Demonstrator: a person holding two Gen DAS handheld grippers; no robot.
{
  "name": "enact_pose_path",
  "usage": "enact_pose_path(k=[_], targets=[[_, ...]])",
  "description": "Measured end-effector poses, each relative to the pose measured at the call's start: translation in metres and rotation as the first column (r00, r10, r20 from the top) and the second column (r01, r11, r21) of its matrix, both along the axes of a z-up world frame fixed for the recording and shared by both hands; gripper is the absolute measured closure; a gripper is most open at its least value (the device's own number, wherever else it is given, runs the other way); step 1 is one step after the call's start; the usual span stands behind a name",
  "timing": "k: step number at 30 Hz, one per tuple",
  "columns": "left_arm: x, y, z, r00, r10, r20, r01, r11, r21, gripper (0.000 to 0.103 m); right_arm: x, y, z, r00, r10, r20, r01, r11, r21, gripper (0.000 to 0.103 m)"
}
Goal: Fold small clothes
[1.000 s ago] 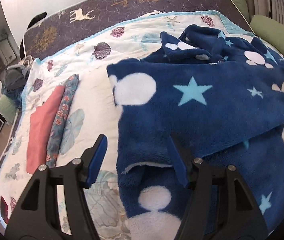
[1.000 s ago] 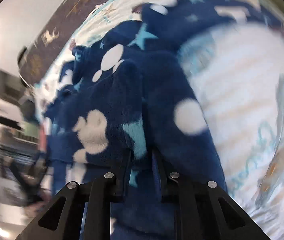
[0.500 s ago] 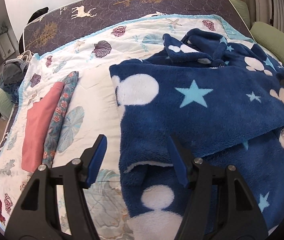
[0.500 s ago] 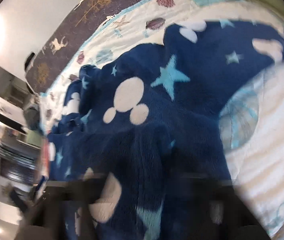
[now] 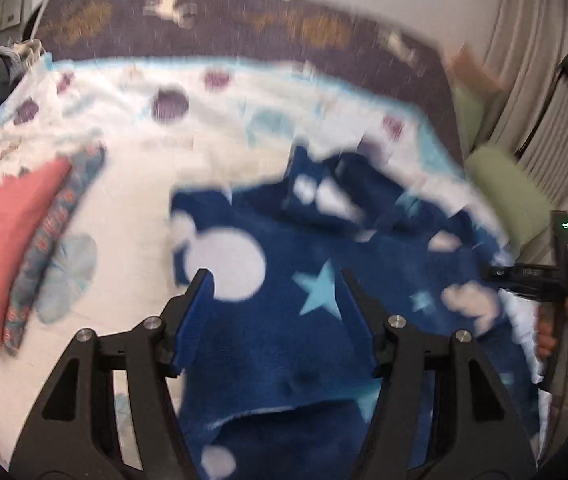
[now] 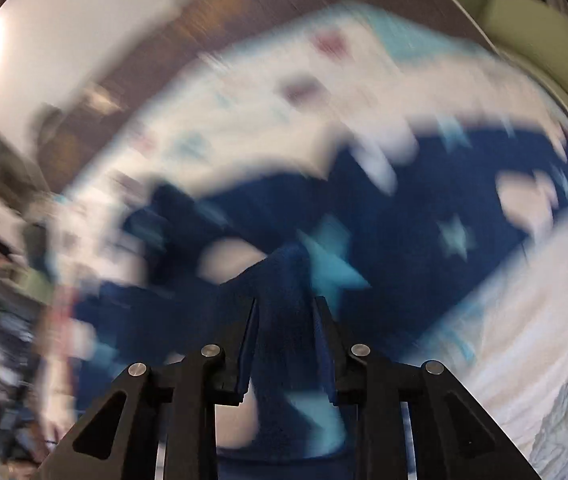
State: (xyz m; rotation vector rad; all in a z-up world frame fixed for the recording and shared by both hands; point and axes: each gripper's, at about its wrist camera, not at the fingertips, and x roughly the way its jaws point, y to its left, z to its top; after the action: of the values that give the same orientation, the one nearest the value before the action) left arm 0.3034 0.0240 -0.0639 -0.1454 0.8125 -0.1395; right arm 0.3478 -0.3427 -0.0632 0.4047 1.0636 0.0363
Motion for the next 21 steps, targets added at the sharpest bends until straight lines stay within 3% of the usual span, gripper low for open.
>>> enact_pose_path(k=[1, 3, 6, 9, 12, 15, 17, 19, 21], targets=[[0.011, -0.009, -0.021, 0.998, 0.025, -0.057, -0.018, 0.992, 0.124, 0.039, -0.005, -0.006, -0.005, 1.0, -0.006, 0.023, 0.005, 0.999, 0.041, 0.076], [0.019, -0.014, -0.048, 0.993, 0.074, -0.091, -0.044, 0.955, 0.294, 0.037, -0.019, -0.021, 0.001, 0.995, -0.045, 0.089, 0.033, 0.991, 0.129, 0.071], [0.017, 0.001, -0.053, 0.993, 0.094, -0.077, -0.073, 0.969, 0.237, 0.033, -0.034, -0.059, 0.017, 0.981, -0.136, 0.138, 0.111, 0.978, 0.177, 0.054], [0.015, 0.006, -0.045, 0.988, 0.144, -0.051, -0.123, 0.949, 0.291, 0.034, -0.041, -0.107, 0.02, 0.956, -0.265, 0.126, 0.245, 0.957, 0.156, 0.051], [0.007, 0.001, -0.034, 0.984, 0.177, -0.014, -0.163, 0.935, 0.316, 0.038, -0.046, -0.165, 0.002, 0.907, -0.417, 0.051, 0.392, 0.884, 0.254, 0.051], [-0.002, -0.024, -0.012, 0.996, 0.067, 0.054, -0.079, 0.958, 0.276, 0.038, -0.039, -0.208, -0.027, 0.86, -0.51, -0.027, 0.49, 0.809, 0.324, 0.051], [-0.005, -0.049, -0.002, 0.995, -0.054, 0.083, 0.032, 0.97, 0.242, 0.038, -0.037, -0.229, -0.042, 0.825, -0.563, -0.054, 0.54, 0.757, 0.368, 0.051], [-0.003, -0.07, -0.004, 0.986, -0.145, 0.08, 0.126, 0.97, 0.209, 0.038, -0.033, -0.249, -0.057, 0.779, -0.624, -0.066, 0.589, 0.69, 0.42, 0.05], [0.004, -0.083, -0.016, 0.982, -0.181, 0.057, 0.166, 0.964, 0.206, 0.038, -0.028, -0.264, -0.064, 0.744, -0.665, -0.066, 0.611, 0.637, 0.47, 0.046]])
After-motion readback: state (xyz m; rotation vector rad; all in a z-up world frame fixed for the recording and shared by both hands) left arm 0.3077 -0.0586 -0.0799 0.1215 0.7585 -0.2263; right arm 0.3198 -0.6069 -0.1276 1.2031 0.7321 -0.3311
